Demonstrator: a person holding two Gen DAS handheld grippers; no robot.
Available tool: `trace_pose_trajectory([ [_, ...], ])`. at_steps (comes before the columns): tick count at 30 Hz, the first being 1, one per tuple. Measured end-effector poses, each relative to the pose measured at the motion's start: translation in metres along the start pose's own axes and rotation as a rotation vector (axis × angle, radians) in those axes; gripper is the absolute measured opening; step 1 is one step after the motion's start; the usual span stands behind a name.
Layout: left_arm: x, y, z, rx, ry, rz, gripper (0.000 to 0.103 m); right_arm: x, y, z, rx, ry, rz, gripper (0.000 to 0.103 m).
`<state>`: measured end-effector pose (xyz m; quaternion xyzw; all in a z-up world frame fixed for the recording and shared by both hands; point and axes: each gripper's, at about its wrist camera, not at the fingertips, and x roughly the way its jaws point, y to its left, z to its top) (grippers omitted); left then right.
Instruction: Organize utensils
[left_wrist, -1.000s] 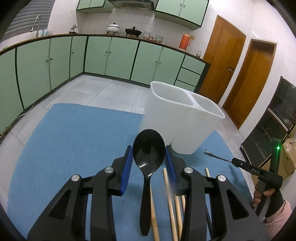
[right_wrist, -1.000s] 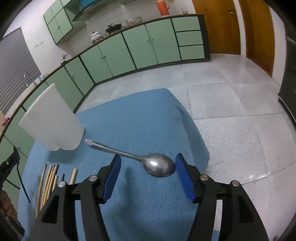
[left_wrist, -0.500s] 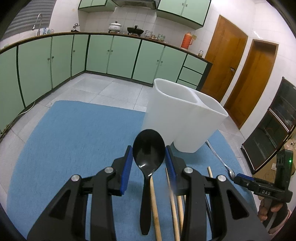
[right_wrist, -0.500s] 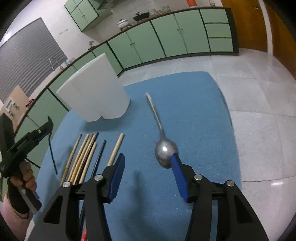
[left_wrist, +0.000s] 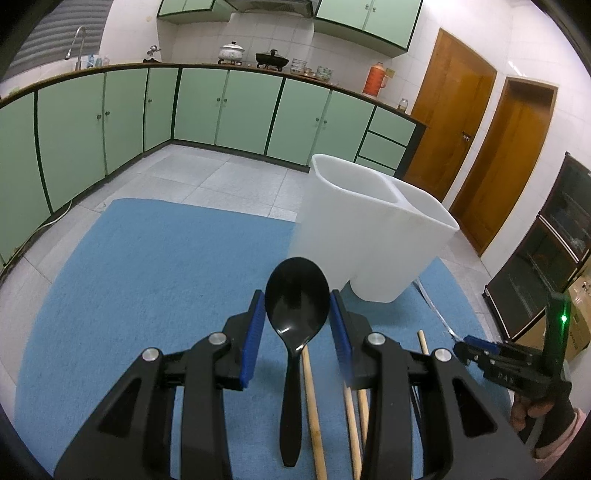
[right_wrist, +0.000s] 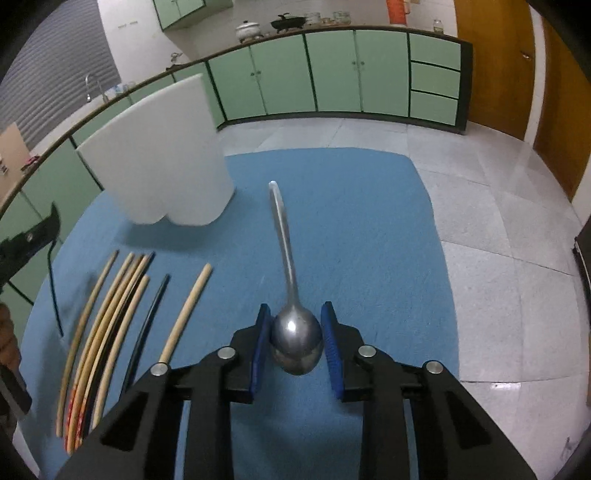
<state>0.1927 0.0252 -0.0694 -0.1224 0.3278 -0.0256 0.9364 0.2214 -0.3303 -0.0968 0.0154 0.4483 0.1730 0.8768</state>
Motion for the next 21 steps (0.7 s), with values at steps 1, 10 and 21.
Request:
trace_pose_trajectory([
  [1, 0.000, 0.000, 0.000, 0.000, -0.002, -0.001, 0.033, -0.002, 0.002, -0.003, -0.004, 0.003, -0.003, 0.028],
  [10, -0.002, 0.002, -0.007, 0.001, 0.010, -0.007, 0.034, -0.035, 0.029, -0.044, -0.024, 0.066, 0.024, 0.029],
  [21, -0.004, -0.004, -0.007, 0.023, 0.003, -0.001, 0.034, -0.022, 0.044, 0.022, -0.050, 0.003, 0.046, 0.033],
])
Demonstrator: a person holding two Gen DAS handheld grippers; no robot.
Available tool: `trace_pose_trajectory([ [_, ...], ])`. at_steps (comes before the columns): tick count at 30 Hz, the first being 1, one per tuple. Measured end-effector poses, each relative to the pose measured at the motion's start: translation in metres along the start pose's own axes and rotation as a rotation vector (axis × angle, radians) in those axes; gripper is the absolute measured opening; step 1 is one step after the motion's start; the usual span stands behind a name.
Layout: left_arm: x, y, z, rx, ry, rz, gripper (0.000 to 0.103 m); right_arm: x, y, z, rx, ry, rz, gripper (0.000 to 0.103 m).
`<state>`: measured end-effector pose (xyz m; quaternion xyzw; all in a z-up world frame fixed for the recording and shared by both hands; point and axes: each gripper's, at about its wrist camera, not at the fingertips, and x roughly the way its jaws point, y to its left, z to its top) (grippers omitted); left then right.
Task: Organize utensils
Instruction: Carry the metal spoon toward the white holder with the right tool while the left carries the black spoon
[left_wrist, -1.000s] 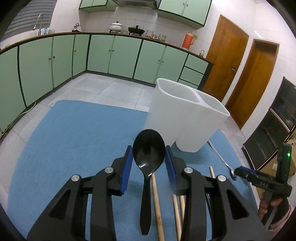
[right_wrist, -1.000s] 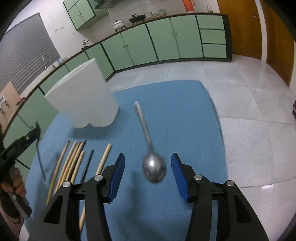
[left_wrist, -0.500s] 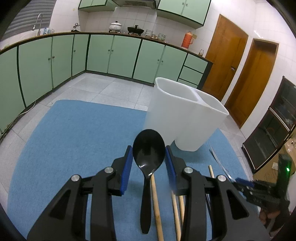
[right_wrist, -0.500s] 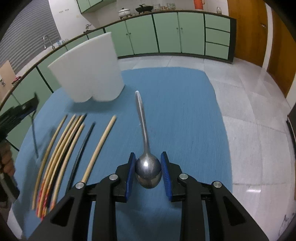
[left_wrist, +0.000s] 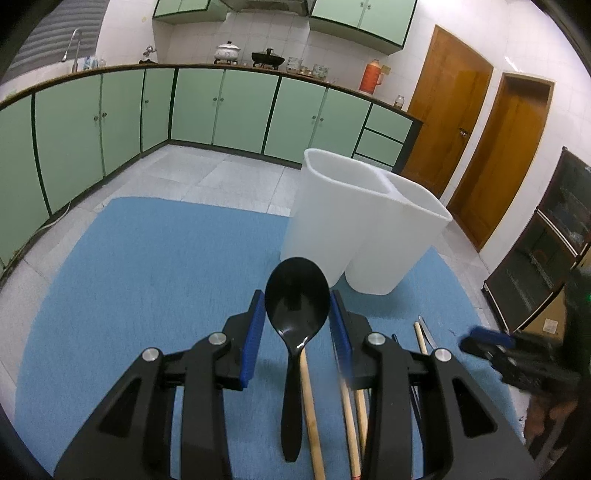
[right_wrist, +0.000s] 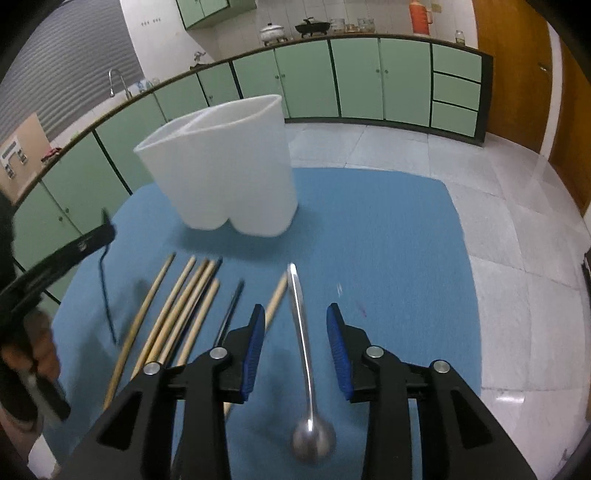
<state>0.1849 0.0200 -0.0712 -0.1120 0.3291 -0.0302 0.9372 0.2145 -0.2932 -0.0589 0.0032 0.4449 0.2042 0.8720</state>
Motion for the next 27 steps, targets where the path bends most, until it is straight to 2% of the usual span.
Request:
trace_pose_trajectory([
  [2, -0.001, -0.002, 0.001, 0.008, -0.003, -0.001, 0.034, 0.014, 0.005, 0.007, -0.028, 0.032, -0.026, 0.028],
  [9, -0.002, -0.008, -0.001, 0.024, -0.008, -0.006, 0.033, 0.035, 0.009, 0.002, -0.054, 0.105, -0.025, 0.017],
  [12, -0.001, -0.010, -0.002, 0.024, -0.007, -0.008, 0.033, 0.039, 0.002, 0.001, -0.037, 0.098, -0.034, 0.009],
  [19, -0.002, -0.010, -0.001, 0.021, -0.004, -0.004, 0.034, 0.035, -0.011, 0.001, 0.005, 0.084, -0.087, 0.009],
  [24, -0.001, -0.007, 0.000, 0.020, -0.003, -0.004, 0.034, 0.038, -0.010, 0.009, 0.003, 0.076, -0.090, 0.020],
  [27, -0.001, -0.006, 0.000, 0.020, -0.003, -0.004, 0.034, 0.047, -0.010, 0.016, 0.015, 0.078, -0.082, 0.024],
])
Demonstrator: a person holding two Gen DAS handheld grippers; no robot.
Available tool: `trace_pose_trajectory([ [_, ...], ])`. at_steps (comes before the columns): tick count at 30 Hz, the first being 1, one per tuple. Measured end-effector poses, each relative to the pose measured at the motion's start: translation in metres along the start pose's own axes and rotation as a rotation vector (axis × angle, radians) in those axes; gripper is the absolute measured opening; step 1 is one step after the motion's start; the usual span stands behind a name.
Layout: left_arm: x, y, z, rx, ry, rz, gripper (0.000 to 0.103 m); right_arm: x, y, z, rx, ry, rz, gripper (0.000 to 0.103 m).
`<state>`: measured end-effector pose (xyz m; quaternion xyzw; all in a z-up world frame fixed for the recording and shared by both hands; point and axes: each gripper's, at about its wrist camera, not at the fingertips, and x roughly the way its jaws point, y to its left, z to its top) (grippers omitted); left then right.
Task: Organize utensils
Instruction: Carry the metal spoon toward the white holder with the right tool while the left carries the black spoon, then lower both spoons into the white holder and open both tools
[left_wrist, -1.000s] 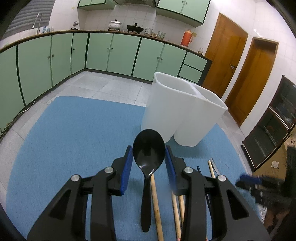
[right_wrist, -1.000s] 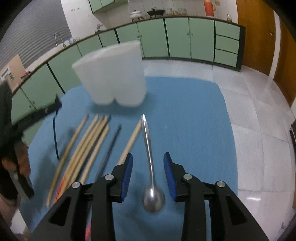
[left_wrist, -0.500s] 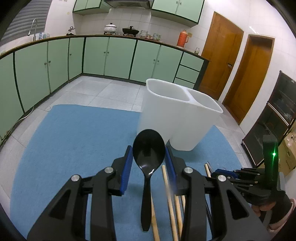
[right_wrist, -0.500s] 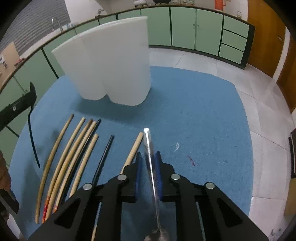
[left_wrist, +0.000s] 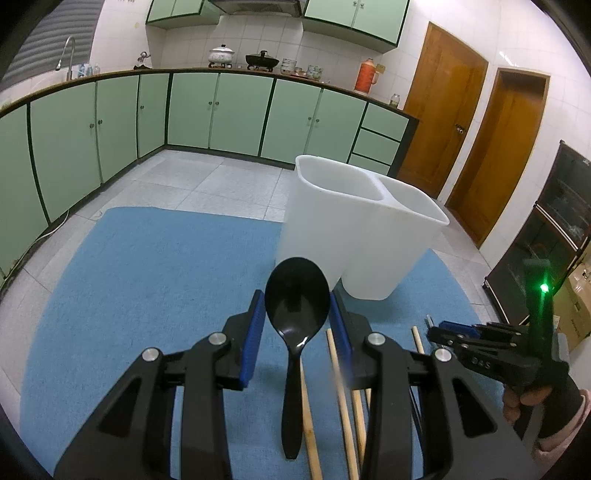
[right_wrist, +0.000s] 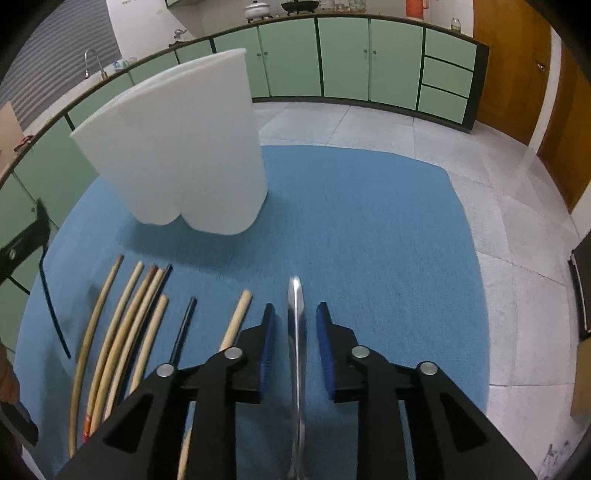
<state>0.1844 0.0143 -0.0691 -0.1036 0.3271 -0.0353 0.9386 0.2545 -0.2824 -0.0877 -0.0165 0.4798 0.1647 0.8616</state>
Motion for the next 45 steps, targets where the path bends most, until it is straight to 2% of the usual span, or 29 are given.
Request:
trace_pose_trajectory([
  [4, 0.000, 0.001, 0.000, 0.001, -0.001, 0.000, 0.034, 0.009, 0.002, 0.006, -0.001, -0.012, -0.012, 0.024],
  [5, 0.000, 0.002, 0.000, 0.001, -0.001, 0.000, 0.034, 0.009, 0.003, 0.007, 0.003, -0.014, -0.015, 0.020],
  [6, 0.000, 0.001, 0.001, 0.001, -0.001, 0.000, 0.034, 0.009, 0.002, 0.006, 0.002, -0.015, -0.024, 0.009],
  [11, -0.003, 0.002, 0.001, 0.005, -0.010, 0.000, 0.034, -0.001, 0.003, -0.004, 0.013, -0.048, -0.012, 0.009],
  [18, -0.017, 0.000, 0.009, 0.007, -0.078, 0.002, 0.034, -0.064, -0.011, -0.017, 0.079, -0.274, 0.168, 0.009],
  [23, -0.025, -0.004, 0.018, 0.012, -0.127, -0.009, 0.034, -0.089, -0.022, -0.011, 0.081, -0.375, 0.252, 0.009],
  [29, -0.029, -0.011, 0.026, 0.029, -0.151, -0.012, 0.034, -0.100, -0.027, -0.005, 0.098, -0.435, 0.278, 0.008],
  [35, -0.034, -0.018, 0.037, 0.038, -0.188, -0.027, 0.034, -0.121, -0.027, 0.000, 0.080, -0.497, 0.292, 0.002],
  [45, -0.035, -0.020, 0.046, 0.046, -0.197, -0.040, 0.034, -0.130, -0.021, 0.004, 0.034, -0.515, 0.290, 0.002],
])
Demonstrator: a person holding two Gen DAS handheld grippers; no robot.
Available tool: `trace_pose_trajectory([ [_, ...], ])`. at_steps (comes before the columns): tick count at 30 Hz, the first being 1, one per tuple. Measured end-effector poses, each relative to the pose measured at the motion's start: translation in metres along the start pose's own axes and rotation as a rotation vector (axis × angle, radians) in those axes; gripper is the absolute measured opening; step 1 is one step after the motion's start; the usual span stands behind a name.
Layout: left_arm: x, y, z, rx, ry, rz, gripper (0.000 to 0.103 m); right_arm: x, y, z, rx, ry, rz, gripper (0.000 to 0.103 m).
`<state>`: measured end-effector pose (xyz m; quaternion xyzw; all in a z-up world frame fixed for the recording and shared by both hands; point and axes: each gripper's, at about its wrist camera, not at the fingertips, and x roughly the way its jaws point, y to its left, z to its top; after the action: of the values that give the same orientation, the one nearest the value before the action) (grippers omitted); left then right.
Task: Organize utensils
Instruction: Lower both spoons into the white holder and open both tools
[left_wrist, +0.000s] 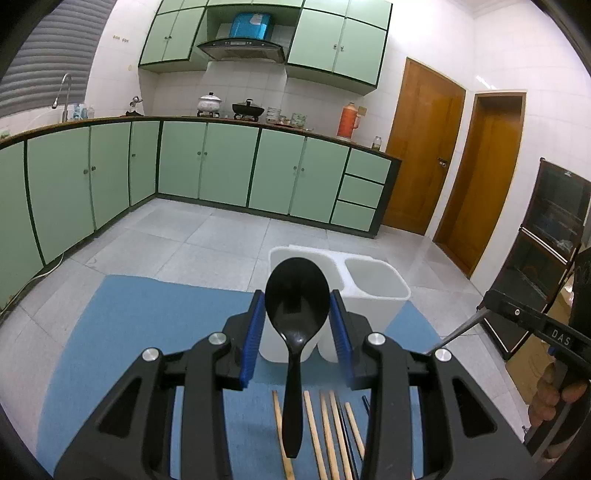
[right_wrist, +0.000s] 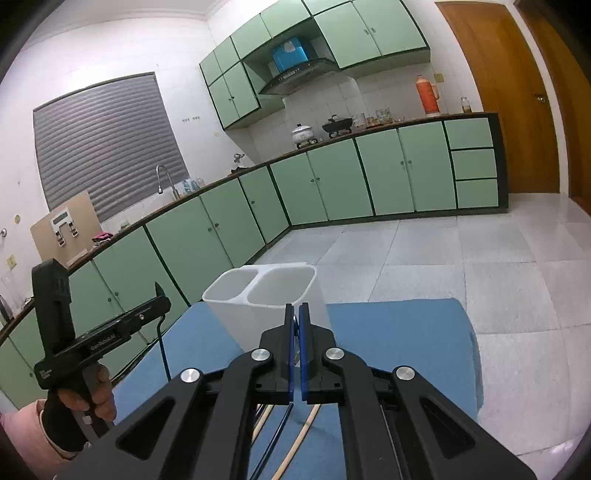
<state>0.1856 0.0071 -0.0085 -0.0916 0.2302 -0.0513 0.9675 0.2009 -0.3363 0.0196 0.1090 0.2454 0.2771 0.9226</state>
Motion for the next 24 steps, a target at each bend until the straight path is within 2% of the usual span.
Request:
trace_pose_trajectory([
  [13, -0.005, -0.009, 0.072, 0.007, -0.177, -0.055, 0.034, -0.023, 0.046, 0.069, -0.204, -0.079, 0.024, 0.002],
  [18, 0.020, -0.010, 0.089, -0.007, -0.224, -0.076, 0.034, -0.002, 0.051, 0.086, -0.215, -0.062, -0.001, 0.002],
  [21, 0.042, -0.011, 0.095, 0.003, -0.226, -0.069, 0.034, 0.020, 0.048, 0.088, -0.216, -0.032, -0.037, 0.002],
  [24, 0.060, -0.014, 0.093, 0.008, -0.211, -0.077, 0.034, 0.040, 0.046, 0.086, -0.204, 0.003, -0.037, 0.002],
])
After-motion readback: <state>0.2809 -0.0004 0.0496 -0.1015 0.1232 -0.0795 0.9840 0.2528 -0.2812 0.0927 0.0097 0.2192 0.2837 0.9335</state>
